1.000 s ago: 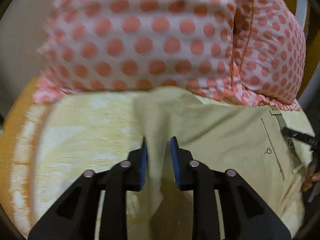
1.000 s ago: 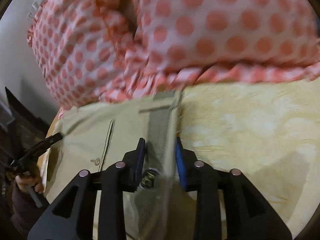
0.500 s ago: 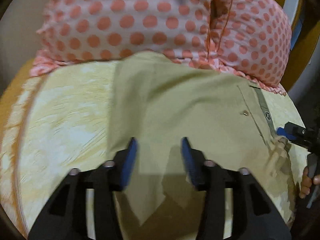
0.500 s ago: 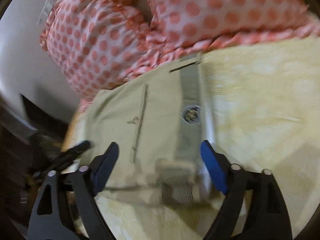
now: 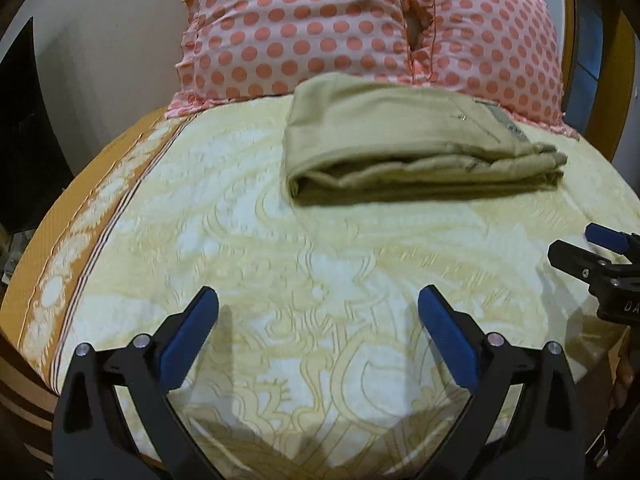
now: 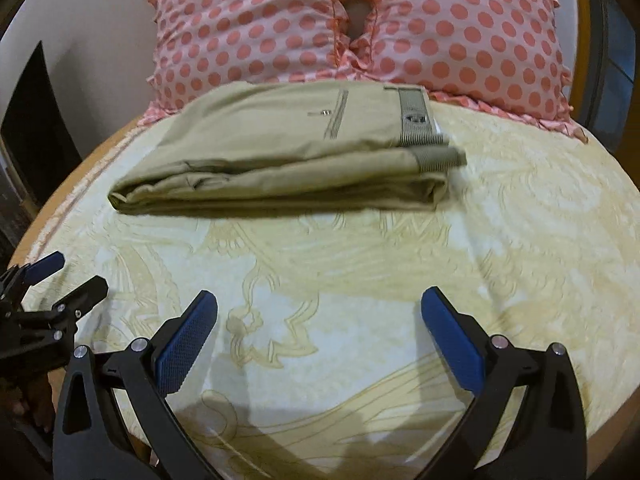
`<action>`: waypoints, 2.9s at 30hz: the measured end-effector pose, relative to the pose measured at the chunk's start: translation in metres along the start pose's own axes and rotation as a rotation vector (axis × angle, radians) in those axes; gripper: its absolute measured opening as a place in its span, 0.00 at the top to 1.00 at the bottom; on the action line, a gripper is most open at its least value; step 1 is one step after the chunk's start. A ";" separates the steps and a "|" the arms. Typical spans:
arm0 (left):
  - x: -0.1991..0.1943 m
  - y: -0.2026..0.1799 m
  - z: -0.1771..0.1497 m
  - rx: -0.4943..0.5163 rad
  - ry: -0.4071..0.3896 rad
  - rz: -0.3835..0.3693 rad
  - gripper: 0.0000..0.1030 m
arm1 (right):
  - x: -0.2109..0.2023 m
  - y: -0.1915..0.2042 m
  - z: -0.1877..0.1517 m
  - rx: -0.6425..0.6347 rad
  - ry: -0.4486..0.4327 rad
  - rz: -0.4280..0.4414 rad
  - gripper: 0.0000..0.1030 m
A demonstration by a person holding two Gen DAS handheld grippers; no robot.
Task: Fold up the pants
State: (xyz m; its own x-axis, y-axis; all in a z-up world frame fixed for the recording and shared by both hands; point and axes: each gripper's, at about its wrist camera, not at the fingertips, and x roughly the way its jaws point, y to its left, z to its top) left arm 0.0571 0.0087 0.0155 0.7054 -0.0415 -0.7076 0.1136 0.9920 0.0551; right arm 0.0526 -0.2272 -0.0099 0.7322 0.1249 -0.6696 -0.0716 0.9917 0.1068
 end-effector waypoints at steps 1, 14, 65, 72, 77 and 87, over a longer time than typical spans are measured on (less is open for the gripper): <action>0.001 0.003 -0.002 -0.022 -0.008 -0.014 0.02 | 0.001 0.002 -0.001 -0.008 -0.010 -0.015 0.01; -0.005 0.003 -0.017 -0.025 -0.089 -0.018 0.02 | 0.001 0.011 -0.013 -0.036 -0.064 -0.076 0.01; -0.004 0.002 -0.019 -0.025 -0.093 -0.018 0.02 | 0.002 0.012 -0.014 -0.036 -0.068 -0.078 0.01; -0.004 0.003 -0.019 -0.026 -0.093 -0.018 0.02 | 0.001 0.012 -0.014 -0.037 -0.068 -0.078 0.01; -0.004 0.002 -0.019 -0.026 -0.094 -0.018 0.02 | 0.001 0.011 -0.014 -0.037 -0.068 -0.078 0.01; -0.004 0.002 -0.019 -0.026 -0.094 -0.018 0.02 | 0.002 0.011 -0.014 -0.036 -0.068 -0.078 0.01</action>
State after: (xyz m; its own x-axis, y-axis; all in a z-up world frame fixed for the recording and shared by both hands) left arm 0.0411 0.0136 0.0052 0.7661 -0.0691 -0.6390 0.1097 0.9937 0.0241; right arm 0.0436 -0.2152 -0.0199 0.7806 0.0463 -0.6233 -0.0364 0.9989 0.0288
